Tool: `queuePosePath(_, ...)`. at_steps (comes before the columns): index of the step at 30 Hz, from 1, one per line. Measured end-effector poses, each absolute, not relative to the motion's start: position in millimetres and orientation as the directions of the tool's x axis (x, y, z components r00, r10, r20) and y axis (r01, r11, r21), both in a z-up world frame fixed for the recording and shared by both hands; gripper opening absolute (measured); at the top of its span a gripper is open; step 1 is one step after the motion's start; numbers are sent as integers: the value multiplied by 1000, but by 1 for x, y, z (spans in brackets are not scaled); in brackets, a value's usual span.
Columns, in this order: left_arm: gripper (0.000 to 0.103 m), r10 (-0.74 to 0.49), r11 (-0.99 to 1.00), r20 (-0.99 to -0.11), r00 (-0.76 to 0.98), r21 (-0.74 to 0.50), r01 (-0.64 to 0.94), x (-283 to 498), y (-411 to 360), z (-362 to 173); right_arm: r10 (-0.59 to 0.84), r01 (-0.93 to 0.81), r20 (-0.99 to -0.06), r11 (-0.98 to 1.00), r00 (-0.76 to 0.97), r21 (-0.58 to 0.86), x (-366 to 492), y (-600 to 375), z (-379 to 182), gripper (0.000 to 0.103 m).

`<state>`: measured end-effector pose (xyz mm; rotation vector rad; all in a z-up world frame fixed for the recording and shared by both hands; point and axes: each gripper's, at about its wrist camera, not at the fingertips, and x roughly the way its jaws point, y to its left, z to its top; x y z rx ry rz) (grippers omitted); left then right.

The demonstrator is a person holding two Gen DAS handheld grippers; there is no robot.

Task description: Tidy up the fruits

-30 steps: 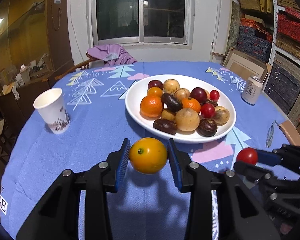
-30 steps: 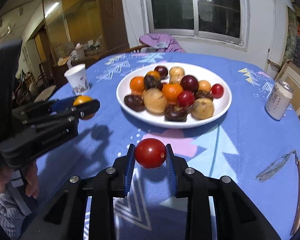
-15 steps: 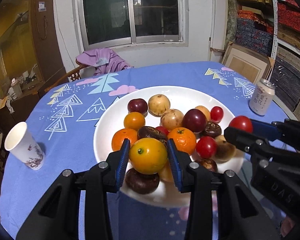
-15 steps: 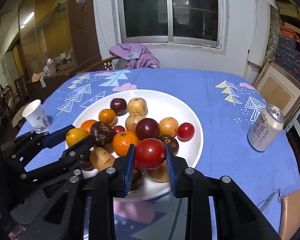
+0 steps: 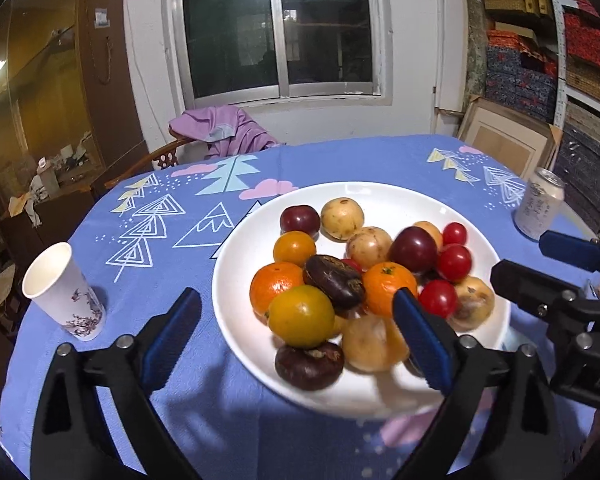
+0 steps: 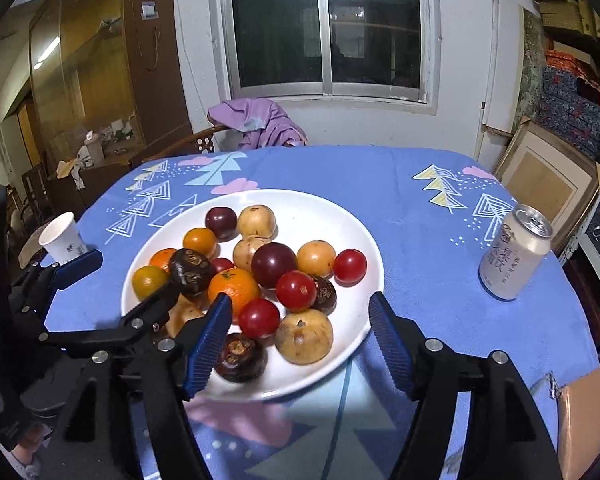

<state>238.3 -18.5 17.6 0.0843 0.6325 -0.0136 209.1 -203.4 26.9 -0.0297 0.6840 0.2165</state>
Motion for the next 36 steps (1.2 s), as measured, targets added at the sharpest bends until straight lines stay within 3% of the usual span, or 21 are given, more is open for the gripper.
queuePosePath(3, 99, 2, 997, -583, 813, 69, 47, 216, -15, 24, 192, -211, -604, 977, 774, 40, 187, -204, 35, 74)
queuePosePath(5, 99, 0, 997, -578, 816, 58, 41, 199, -10, 27, 200, -211, -593, 976, 780, 51, 173, -206, 37, 85)
queuePosePath(11, 99, -47, 999, -574, 817, -20, 43, 158, 8, 33, 172, -189, -558, 982, 812, 29, 126, -214, 32, 96)
queuePosePath(18, 99, -142, 989, -582, 801, -120, 88, 132, 18, 31, 156, -168, -556, 985, 816, 31, 98, -231, 23, 96)
queuePosePath(22, 99, -117, 993, -583, 804, -62, 100, 121, 6, 28, 154, -156, -574, 987, 804, 46, 98, -239, 19, 97)
queuePosePath(27, 99, -6, 993, -561, 828, 98, 73, 110, -18, 28, 140, -144, -587, 989, 797, 40, 101, -242, 17, 97)
queuePosePath(36, 99, -12, 985, -561, 827, 134, 105, 99, -32, 28, 142, -146, -590, 988, 795, 41, 102, -242, 16, 97)
